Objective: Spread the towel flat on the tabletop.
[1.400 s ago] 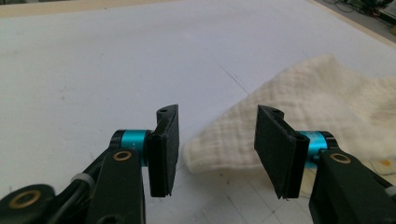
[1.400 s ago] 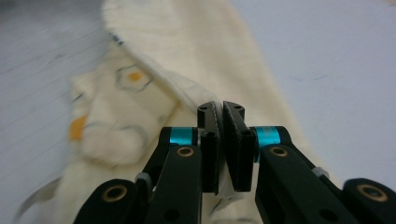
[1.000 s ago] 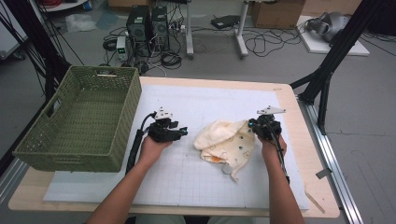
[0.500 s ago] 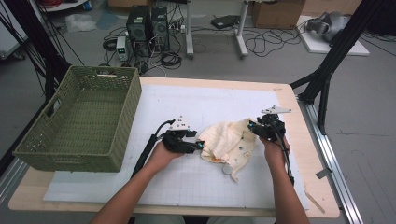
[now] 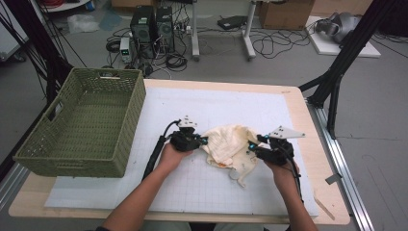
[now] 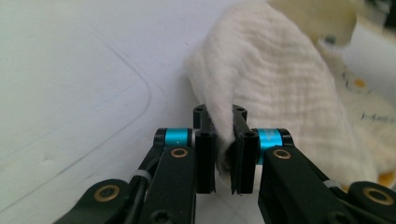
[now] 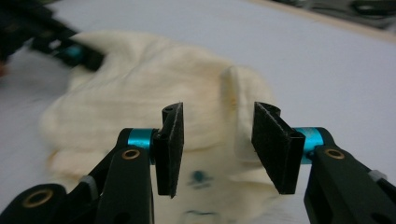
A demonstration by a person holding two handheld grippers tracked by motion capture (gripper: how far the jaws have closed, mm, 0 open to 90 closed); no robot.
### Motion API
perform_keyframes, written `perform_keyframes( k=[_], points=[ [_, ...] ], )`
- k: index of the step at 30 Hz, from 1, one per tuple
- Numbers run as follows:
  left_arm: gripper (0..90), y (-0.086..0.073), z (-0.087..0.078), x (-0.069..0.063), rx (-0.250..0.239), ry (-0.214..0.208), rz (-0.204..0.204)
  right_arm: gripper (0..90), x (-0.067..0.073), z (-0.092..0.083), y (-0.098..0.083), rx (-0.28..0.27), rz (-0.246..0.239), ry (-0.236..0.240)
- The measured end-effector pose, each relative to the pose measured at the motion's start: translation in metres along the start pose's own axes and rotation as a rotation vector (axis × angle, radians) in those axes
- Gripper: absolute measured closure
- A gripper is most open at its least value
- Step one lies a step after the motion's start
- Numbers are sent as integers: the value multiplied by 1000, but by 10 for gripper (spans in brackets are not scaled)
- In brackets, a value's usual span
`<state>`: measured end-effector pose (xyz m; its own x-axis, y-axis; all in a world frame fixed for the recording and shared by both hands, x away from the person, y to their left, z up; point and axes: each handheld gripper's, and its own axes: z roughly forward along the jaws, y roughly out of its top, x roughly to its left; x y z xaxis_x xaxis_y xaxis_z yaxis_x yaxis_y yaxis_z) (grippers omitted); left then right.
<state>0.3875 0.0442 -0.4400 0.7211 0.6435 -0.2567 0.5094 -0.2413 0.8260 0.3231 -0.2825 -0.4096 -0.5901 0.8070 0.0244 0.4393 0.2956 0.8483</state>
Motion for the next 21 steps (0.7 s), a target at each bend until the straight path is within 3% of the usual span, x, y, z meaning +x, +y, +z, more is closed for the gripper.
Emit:
perform_keyframes(
  k=[3, 7, 12, 14, 15, 17, 21],
  points=[
    [829, 1, -12, 13, -27, 28, -41, 537, 15, 12, -11, 51, -37, 70],
    [840, 2, -25, 26, -64, 46, -100, 535, 31, 26, -14, 90, -50, 176],
    [841, -2, -34, 37, -75, 71, -136, 551, 52, 43, -15, 151, -110, 260],
    [842, -3, -38, 40, -75, 89, -137, 611, 57, 49, -17, 183, -132, 265],
    [842, -4, -40, 42, -73, 96, -139, 720, 58, 48, -17, 181, -148, 263],
    [843, -4, -44, 45, -76, 110, -145, 843, 59, 48, -17, 185, -163, 290],
    [843, -5, -52, 51, -85, 140, -151, 878, 63, 45, -17, 202, -191, 323]
  ],
)
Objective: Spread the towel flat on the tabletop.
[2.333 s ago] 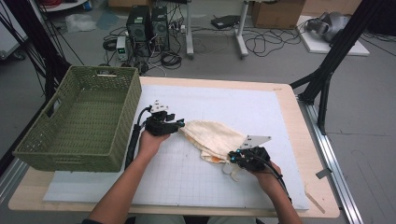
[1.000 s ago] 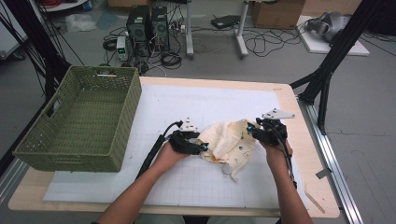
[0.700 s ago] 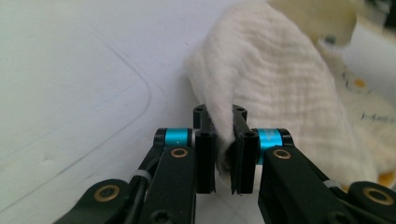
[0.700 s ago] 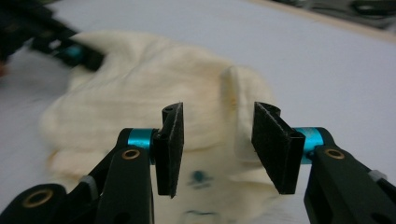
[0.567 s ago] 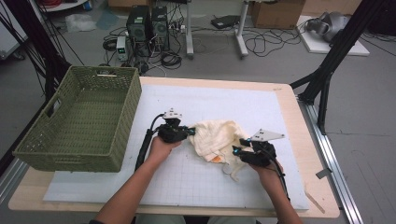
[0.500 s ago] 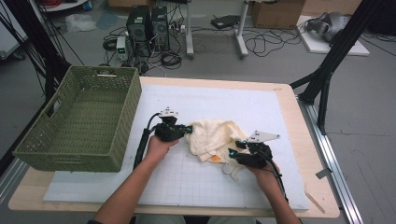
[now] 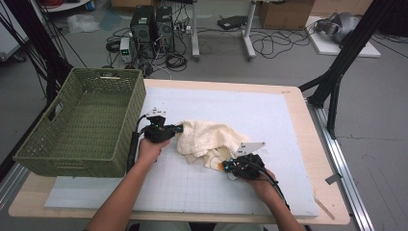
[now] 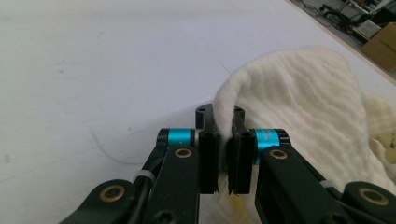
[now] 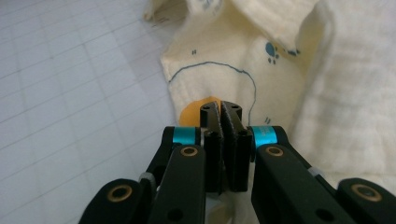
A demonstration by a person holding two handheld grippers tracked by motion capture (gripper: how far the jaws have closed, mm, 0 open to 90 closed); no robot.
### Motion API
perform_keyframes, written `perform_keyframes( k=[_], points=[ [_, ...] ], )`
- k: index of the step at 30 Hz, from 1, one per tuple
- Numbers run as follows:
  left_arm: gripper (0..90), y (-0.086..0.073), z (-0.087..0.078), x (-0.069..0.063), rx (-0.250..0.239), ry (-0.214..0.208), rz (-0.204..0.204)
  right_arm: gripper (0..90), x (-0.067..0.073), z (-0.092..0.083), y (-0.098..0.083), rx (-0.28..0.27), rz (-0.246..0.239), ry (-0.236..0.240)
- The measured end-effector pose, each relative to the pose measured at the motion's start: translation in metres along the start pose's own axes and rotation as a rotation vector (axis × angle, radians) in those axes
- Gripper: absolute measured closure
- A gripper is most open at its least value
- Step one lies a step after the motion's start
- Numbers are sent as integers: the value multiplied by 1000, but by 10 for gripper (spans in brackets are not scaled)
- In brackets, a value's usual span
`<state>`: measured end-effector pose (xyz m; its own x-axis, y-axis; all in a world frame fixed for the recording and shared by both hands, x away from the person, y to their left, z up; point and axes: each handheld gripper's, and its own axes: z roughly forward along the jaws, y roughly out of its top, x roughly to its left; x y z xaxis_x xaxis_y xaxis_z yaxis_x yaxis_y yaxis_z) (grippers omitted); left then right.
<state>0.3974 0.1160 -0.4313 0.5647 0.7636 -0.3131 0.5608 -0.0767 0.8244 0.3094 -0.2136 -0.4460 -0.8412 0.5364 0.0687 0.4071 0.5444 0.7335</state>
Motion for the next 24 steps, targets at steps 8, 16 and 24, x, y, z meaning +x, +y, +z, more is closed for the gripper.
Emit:
perform_keyframes(
  k=[8, 16, 24],
  points=[
    [841, -1, -2, 5, 11, 28, -5, 880, 13, -3, -2, 33, -42, 129],
    [587, -3, 5, -1, 41, 58, 12, 734, 24, -12, -3, 3, -68, 151],
    [476, 4, -20, -10, -38, -30, 111, 627, 0, -41, -5, -140, 32, -40]
  ],
)
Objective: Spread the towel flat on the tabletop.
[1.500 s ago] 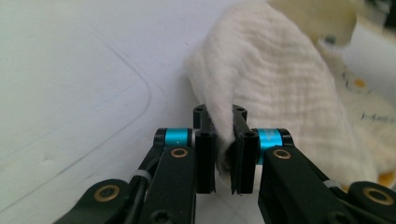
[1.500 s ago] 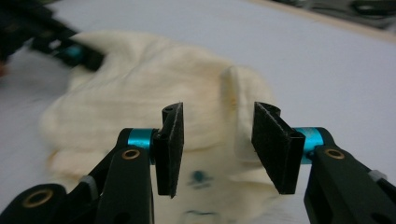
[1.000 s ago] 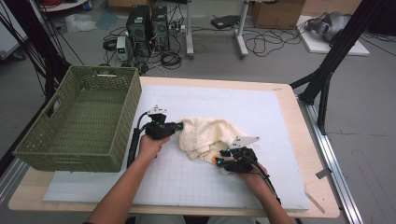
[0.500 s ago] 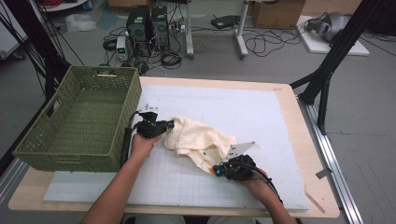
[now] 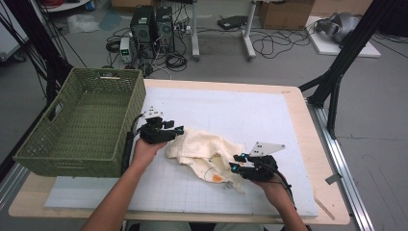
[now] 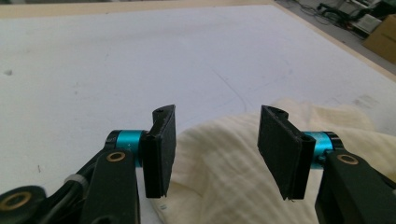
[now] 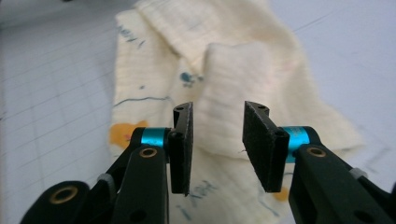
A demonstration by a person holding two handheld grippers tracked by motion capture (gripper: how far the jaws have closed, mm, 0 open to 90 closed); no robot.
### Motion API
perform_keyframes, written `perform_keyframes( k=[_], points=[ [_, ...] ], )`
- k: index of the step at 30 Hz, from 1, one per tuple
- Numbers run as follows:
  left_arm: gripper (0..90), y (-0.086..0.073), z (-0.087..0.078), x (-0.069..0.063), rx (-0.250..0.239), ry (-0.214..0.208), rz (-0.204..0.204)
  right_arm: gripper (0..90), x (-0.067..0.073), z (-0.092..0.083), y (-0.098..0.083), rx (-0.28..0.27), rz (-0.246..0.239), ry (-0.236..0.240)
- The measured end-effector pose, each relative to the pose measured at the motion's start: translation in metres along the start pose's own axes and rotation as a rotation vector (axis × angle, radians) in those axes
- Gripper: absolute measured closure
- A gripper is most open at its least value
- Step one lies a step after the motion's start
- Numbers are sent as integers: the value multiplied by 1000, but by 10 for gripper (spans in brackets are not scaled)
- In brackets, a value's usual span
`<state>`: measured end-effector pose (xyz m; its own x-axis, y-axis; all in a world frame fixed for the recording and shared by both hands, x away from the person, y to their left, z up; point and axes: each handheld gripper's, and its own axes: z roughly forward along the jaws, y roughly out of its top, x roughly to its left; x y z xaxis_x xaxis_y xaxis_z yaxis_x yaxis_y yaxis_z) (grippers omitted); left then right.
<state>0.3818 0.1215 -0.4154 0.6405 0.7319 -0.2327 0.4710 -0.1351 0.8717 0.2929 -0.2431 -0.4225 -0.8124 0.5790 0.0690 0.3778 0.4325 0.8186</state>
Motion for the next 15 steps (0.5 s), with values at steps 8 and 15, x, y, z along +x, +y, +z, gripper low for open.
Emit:
perform_keyframes(
  k=[8, 15],
  points=[
    [473, -19, -9, -19, 109, -80, 138, 553, 2, -1, 1, -1, -12, -29],
    [427, -37, -14, -22, 183, -145, 152, 399, 6, 16, 2, 49, -33, -51]
  ],
)
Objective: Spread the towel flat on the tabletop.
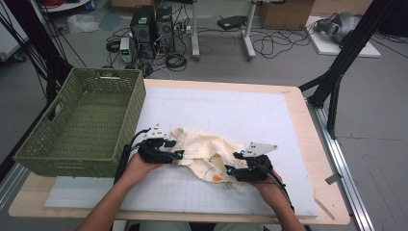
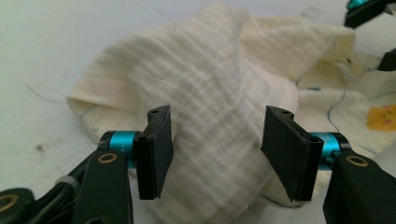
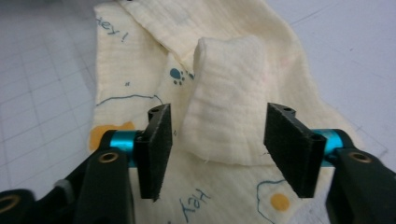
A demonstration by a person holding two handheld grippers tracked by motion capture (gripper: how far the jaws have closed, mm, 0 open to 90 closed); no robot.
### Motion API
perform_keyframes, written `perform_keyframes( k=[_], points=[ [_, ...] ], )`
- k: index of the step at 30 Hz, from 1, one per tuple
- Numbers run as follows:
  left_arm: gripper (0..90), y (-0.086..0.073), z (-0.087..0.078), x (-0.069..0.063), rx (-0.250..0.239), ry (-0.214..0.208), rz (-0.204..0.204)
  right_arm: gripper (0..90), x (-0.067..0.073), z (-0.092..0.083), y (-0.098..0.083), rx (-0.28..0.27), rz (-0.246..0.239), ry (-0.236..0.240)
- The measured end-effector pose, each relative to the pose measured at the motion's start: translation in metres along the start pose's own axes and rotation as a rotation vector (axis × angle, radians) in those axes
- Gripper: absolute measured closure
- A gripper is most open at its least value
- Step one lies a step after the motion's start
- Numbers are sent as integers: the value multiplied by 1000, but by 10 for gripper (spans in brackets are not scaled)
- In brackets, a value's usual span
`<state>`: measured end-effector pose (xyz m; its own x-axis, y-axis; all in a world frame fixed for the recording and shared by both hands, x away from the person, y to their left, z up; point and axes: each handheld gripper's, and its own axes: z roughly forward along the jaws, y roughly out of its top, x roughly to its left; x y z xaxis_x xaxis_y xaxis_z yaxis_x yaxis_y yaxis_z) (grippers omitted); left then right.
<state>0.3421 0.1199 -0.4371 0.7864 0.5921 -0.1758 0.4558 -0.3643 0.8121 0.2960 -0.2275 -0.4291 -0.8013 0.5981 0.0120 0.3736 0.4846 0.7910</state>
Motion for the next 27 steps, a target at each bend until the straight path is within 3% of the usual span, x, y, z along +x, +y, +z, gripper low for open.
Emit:
perform_keyframes(
  k=[2, 4, 6, 10, 15, 20, 22, 24, 27],
  points=[
    [451, -1, 3, -4, 38, -4, 46, 395, 1, 6, 1, 26, -7, -11],
    [624, -1, 3, -5, 52, 15, 66, 438, 0, 10, 1, 46, -18, -10],
    [767, 1, 2, -4, 34, 16, 73, 567, 0, 14, 1, 72, -42, -12],
    [797, 10, -7, -2, -53, -14, 41, 752, -5, 15, 2, 80, -48, -9],
    [841, 23, -12, 5, -136, -20, 9, 788, -17, 11, 4, 50, -4, -19],
    [867, 39, -3, 18, -158, 88, -41, 837, -27, 7, 7, 36, 10, -76],
    [871, 45, 5, 27, -151, 147, -79, 841, -36, 6, 9, 26, 32, -115],
    [871, 51, 15, 34, -155, 178, -101, 841, -49, 5, 12, 6, 68, -147],
    [870, 59, 33, 42, -120, 217, -92, 841, -68, 9, 20, 29, 104, -191]
  ],
)
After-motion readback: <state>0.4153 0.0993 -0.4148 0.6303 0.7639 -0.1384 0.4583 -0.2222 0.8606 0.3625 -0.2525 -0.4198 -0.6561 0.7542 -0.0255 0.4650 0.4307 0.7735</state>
